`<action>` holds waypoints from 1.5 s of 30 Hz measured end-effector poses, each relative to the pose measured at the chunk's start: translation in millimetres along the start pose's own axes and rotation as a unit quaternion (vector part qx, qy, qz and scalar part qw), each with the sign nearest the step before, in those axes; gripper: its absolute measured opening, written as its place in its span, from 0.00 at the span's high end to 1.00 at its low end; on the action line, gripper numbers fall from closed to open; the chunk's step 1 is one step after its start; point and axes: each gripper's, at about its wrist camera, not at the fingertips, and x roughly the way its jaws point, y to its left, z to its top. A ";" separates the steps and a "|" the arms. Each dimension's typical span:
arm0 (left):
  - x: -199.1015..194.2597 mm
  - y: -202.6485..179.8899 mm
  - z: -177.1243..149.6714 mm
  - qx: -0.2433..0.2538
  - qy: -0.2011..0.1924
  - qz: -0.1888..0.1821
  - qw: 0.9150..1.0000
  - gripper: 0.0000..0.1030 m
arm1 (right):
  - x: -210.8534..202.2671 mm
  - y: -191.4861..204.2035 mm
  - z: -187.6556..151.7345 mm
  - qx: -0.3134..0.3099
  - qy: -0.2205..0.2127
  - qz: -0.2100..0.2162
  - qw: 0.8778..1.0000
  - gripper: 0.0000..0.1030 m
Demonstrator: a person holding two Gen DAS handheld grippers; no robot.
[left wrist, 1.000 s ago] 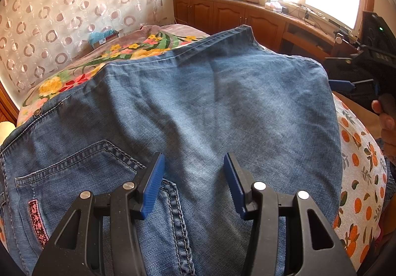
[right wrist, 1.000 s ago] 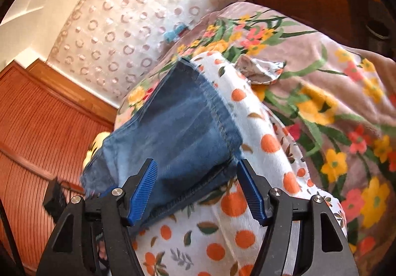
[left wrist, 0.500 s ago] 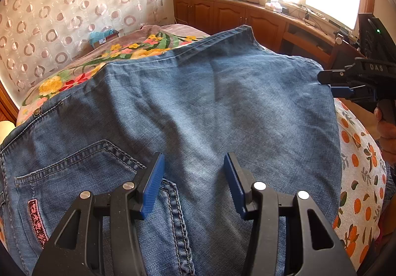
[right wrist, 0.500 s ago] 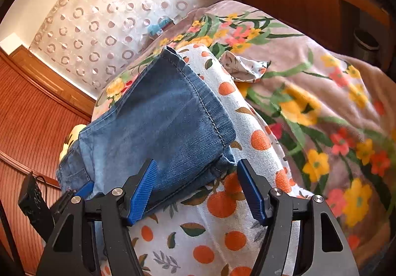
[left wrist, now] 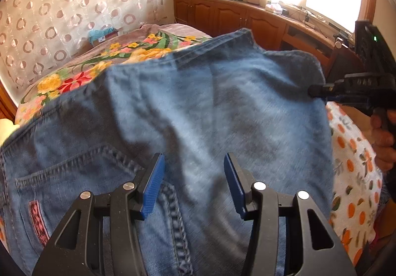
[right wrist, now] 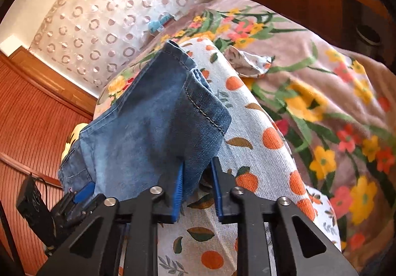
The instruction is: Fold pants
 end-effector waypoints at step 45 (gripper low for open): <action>170.2 -49.3 217.0 0.103 0.101 -0.120 0.982 0.72 | 7.1 -9.2 -1.5 -0.122 0.024 0.037 0.992 0.84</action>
